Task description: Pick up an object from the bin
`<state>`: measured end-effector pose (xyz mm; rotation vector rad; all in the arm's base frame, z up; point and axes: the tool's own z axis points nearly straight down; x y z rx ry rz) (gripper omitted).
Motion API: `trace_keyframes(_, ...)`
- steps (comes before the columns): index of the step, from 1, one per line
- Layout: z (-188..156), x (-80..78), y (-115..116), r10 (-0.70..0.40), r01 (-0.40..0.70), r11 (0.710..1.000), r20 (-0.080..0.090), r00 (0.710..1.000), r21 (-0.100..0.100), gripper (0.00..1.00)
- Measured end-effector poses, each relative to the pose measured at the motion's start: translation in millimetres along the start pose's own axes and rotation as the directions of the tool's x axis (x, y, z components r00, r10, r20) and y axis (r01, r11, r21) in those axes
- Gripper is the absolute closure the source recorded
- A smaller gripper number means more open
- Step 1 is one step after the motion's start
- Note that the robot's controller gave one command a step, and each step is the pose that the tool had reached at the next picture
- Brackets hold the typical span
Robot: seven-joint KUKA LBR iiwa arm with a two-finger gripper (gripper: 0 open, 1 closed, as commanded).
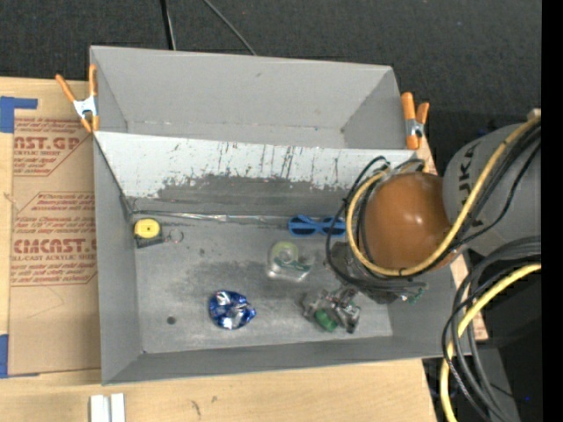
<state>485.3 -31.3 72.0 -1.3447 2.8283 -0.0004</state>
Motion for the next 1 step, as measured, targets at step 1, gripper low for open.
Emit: trace_keyframes(1, -137.3, 8.3, -25.9, -0.027, 0.027, 1.0, -0.004, 1.0, 0.002, 1.0)
